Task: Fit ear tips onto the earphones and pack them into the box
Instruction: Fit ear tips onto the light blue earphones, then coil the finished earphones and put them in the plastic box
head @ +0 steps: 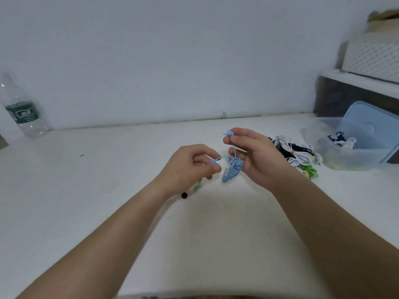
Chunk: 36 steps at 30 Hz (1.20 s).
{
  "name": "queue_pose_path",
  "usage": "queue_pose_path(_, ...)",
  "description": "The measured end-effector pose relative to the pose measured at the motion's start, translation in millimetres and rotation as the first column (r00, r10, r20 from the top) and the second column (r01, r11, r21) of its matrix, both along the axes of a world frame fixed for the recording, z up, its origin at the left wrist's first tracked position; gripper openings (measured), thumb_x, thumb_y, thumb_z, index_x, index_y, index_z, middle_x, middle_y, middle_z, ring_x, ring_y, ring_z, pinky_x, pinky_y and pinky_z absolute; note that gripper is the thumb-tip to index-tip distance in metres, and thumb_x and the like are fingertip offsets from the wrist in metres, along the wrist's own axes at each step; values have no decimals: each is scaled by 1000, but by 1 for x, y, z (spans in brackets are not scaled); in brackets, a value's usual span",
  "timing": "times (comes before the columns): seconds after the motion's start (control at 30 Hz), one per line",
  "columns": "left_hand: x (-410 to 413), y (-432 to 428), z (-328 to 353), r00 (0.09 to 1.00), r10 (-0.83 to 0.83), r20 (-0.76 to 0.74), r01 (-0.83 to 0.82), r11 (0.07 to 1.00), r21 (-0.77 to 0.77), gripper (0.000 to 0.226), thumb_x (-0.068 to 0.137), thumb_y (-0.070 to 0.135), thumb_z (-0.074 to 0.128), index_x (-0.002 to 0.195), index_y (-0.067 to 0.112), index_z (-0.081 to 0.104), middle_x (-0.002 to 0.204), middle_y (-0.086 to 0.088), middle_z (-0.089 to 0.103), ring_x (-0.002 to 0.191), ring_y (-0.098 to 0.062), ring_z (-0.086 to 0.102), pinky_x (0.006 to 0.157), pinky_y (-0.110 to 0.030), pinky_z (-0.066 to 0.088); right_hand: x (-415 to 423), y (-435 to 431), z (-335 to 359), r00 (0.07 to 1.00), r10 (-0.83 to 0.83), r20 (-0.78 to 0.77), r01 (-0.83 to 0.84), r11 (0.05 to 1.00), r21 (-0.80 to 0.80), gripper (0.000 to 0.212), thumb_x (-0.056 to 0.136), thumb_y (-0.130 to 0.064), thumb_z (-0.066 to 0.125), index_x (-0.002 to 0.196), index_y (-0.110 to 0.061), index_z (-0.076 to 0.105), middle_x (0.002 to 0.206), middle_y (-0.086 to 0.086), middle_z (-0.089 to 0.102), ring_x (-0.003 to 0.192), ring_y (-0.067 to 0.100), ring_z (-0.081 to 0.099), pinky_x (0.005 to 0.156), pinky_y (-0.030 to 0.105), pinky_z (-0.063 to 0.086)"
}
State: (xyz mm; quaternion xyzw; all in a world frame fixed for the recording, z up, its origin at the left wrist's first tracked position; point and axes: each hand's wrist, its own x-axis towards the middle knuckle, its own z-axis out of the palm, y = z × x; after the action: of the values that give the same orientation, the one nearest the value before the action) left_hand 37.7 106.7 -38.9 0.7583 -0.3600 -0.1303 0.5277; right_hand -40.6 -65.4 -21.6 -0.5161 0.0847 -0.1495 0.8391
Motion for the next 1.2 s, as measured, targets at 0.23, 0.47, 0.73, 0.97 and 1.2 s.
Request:
queue_pose_path(0.23, -21, -31, 24, 969, 204, -140, -223, 966, -135, 16, 87, 19, 77, 95, 9, 67, 70, 3, 72, 69, -10, 69, 60, -20, 52, -12, -10, 30, 999, -43, -1, 43, 999, -8, 15, 91, 1, 64, 99, -10, 68, 81, 4, 74, 63, 14, 67, 61, 25, 56)
queue_pose_path(0.47, -67, -95, 58, 785, -45, -617, -167, 945, -281, 28, 103, 28, 55, 112, 4, 65, 100, -13, 75, 77, -28, 76, 68, -30, 63, -42, -46, 72, 979, -193, 63, 194, 981, -11, 17, 89, 5, 64, 101, -7, 67, 78, 7, 74, 63, 14, 69, 59, 24, 56)
queue_pose_path(0.73, -75, -195, 76, 792, -120, -599, -138, 920, -367, 11, 93, 11, 70, 98, 1, 67, 87, -11, 69, 69, -14, 66, 64, -17, 59, -85, -132, 87, 899, -438, 2, 410, 840, -356, 17, 86, -7, 71, 101, -17, 71, 88, 1, 76, 80, 14, 69, 76, 29, 56)
queue_pose_path(0.97, -70, -273, 66, 969, -74, -236, 12, 968, -252, 15, 81, 3, 81, 90, 7, 69, 92, -15, 69, 79, -24, 71, 72, -25, 61, -99, -202, 66, 735, -676, -41, 481, 564, -671, 15, 82, -7, 76, 95, -14, 72, 87, 8, 72, 71, 18, 67, 63, 33, 59)
queue_pose_path(1.2, -58, -314, 45, 949, -111, 293, 61, 983, 176, 25, 77, 26, 86, 97, 20, 71, 91, 7, 69, 88, -14, 66, 78, -30, 53, -83, -240, 43, 661, -751, -16, 182, 180, -967, 14, 82, -12, 71, 90, -24, 74, 105, 2, 72, 95, 20, 67, 81, 32, 54)
